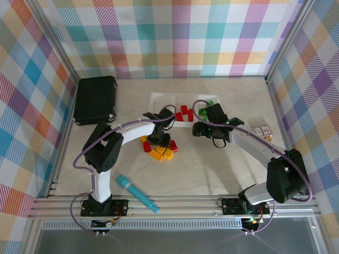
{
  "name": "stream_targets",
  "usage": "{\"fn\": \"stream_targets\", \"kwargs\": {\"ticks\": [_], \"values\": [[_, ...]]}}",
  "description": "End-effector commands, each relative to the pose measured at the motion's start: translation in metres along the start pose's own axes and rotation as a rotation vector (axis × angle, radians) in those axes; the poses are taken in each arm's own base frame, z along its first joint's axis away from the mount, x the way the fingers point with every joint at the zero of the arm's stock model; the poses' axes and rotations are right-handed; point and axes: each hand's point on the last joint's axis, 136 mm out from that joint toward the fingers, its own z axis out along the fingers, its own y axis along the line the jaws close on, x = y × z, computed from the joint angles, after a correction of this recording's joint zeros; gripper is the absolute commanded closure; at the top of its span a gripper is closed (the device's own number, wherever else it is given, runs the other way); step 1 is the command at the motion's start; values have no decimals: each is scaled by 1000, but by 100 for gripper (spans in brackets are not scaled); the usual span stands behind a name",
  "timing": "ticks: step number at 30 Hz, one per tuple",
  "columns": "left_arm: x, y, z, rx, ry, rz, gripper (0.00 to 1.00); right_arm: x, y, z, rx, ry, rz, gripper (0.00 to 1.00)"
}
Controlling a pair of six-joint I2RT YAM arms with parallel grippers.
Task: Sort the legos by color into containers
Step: Pick up the lego from the center of the table, then place the lego in the container.
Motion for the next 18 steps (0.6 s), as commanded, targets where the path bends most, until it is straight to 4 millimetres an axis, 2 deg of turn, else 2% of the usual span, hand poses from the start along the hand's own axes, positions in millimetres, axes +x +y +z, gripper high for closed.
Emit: {"fn": "stream_targets", "kwargs": {"ticks": [1, 6, 9, 12, 18], "values": [[-2, -2, -2, 10, -2, -36, 71, -3, -4, -2, 10, -19, 15, 17], [-15, 1, -20, -3, -73, -54, 78, -3, -5, -4, 13, -24, 15, 17], [-29, 4, -36, -5, -133, -68, 80, -4, -6, -4, 14, -30, 18, 17], [-52, 10, -54, -6, -203, -85, 77, -5, -5, -5, 12, -32, 16, 17], [-114, 24, -97, 4, -342, -87, 77, -5, -8, -9, 24, -40, 12, 17]]}}
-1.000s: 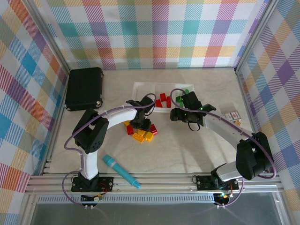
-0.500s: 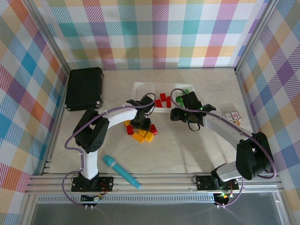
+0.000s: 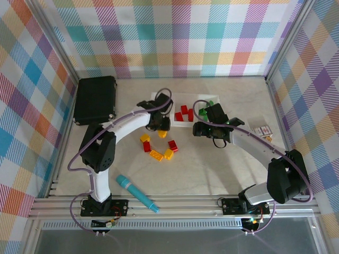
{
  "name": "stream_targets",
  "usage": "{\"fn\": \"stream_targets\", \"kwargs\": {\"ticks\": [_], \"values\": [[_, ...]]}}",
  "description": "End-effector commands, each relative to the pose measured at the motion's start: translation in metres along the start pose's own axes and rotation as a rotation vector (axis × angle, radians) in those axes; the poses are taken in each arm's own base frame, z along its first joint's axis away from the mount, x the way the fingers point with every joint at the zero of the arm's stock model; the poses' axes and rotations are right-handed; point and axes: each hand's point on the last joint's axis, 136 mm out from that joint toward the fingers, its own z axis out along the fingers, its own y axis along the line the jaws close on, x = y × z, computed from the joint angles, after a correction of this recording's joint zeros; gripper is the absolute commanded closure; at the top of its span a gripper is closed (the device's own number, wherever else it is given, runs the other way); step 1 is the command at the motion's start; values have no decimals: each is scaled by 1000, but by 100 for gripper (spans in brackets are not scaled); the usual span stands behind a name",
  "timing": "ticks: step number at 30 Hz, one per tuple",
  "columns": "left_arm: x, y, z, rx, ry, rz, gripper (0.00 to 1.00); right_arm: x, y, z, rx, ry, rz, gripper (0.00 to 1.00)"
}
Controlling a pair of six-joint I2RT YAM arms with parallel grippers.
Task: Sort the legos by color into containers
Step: Place the lego in the container.
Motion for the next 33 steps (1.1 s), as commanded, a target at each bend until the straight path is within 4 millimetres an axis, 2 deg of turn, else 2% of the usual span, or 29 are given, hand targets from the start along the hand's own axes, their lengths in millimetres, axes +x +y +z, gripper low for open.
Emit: {"fn": "stream_targets", "kwargs": {"ticks": [1, 4, 7, 12, 17, 25, 28, 29, 33], "values": [[-49, 8, -31, 0, -123, 13, 77, -3, -6, -8, 14, -30, 10, 17], [-80, 12, -35, -12, -174, 50, 77, -2, -9, -11, 20, -40, 12, 17], [-104, 15, -30, -42, -205, 97, 77, -1, -11, -12, 22, -43, 14, 17], [-129, 14, -14, -69, -230, 137, 77, 1, -12, -12, 23, -40, 12, 16], [-139, 17, 3, -88, -230, 156, 77, 0, -15, -17, 31, -52, 0, 14], [-137, 17, 22, -78, -214, 168, 68, -5, -15, -24, 22, -89, -14, 10], [-139, 12, 23, -43, -216, 155, 64, -5, -14, -24, 19, -85, -12, 10], [-140, 8, 21, -14, -217, 147, 58, -4, -15, -24, 20, -82, -13, 10], [-152, 4, 7, 43, -248, 106, 50, -6, -14, -25, 18, -84, -12, 10]]}}
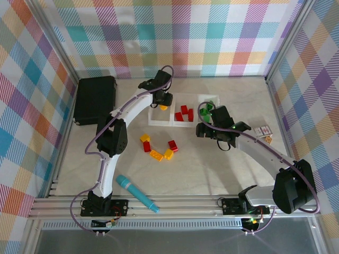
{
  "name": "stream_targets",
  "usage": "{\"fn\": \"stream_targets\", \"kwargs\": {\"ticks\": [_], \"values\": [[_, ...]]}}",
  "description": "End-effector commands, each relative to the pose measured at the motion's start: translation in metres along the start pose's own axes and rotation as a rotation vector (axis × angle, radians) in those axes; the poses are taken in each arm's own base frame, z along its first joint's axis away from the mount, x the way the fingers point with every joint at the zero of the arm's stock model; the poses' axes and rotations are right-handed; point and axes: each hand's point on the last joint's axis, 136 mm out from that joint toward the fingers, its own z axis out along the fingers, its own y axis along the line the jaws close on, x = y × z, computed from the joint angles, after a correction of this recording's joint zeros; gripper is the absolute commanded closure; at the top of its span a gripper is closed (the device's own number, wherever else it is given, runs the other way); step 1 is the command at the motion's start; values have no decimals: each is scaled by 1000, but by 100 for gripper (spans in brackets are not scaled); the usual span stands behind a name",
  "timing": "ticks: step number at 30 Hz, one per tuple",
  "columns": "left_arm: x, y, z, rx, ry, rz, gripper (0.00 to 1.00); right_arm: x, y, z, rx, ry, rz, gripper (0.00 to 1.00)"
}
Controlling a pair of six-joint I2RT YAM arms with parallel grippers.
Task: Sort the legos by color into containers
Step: Place the lego in the container, then pick up the lego from the center of the table.
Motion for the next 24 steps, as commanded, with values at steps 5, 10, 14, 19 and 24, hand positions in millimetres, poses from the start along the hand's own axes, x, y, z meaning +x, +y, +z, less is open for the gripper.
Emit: {"fn": "stream_targets", "kwargs": {"ticks": [5, 10, 14, 19, 24], "values": [[-28, 6, -14, 44, -68, -55, 52, -9, -1, -11, -2, -30, -4, 10], [-19, 13, -5, 28, -30, -53, 47, -7, -2, -11, 2, -28, -5, 10], [-19, 11, -17, 49, -50, -54, 37, -6, -2, -11, -1, -27, -1, 9], [-19, 3, -64, 128, -128, -65, 23, -6, -1, -9, -6, -30, 3, 6], [31, -8, -96, 152, -81, -48, 15, -4, -2, -5, -5, -25, 13, 6]]}}
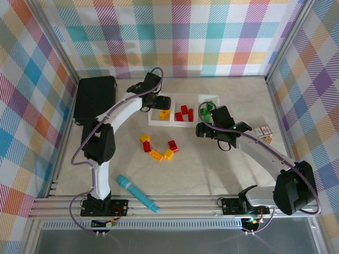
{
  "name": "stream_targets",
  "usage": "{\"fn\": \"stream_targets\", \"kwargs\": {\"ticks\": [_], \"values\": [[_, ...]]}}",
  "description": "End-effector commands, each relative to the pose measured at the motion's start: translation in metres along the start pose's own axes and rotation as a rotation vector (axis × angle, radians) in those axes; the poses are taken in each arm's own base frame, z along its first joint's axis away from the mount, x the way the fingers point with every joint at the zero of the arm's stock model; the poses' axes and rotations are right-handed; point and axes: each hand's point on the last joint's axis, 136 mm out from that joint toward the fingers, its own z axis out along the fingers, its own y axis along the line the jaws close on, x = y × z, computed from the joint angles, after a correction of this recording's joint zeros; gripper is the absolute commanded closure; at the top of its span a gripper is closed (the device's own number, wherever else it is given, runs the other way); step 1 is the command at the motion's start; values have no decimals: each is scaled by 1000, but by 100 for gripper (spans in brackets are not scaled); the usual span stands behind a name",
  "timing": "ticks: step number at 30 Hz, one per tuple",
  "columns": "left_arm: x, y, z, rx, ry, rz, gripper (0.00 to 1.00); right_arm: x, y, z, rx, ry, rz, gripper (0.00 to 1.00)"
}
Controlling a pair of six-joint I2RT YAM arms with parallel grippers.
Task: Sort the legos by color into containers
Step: Pick up the lego from the center of the table.
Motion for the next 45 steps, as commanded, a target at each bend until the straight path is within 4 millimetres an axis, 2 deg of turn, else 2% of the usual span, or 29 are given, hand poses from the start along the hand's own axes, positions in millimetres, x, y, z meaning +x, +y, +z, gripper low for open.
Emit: {"fn": "stream_targets", "kwargs": {"ticks": [1, 6, 8, 11, 14, 16, 23, 27, 35, 37, 40, 45], "values": [[16, -22, -42, 65, -44, 19, 13, -2, -1, 0, -3, -14, 16, 6], [107, -49, -44, 119, 119, 130, 10, -1, 2, 5, -20, -6, 29, 5], [142, -57, -43, 102, 211, 183, 0, 0, 3, 6, -20, 3, 33, 5], [182, -68, -40, 56, 308, 280, 0, 0, 3, 6, -19, 8, 35, 5], [208, -77, -34, 9, 357, 357, 0, 1, 3, 6, -20, 8, 38, 5], [216, -79, -30, -13, 371, 373, 1, 1, 3, 6, -23, 7, 44, 5], [233, -90, -14, 28, 439, 362, 15, 5, 0, 2, -18, 9, 49, 5], [235, -83, -5, -20, 466, 374, 21, 7, -3, 0, -9, 5, 49, 5], [235, -92, 4, 5, 475, 356, 30, 7, -4, 1, -6, 5, 51, 5], [235, -93, 5, 8, 478, 356, 36, 7, -3, 1, -9, 6, 50, 5], [236, -92, 6, -4, 488, 353, 40, 6, -3, 1, -7, 5, 49, 5], [237, -89, 7, -22, 495, 354, 59, 7, -3, 3, -7, 11, 49, 5]]}}
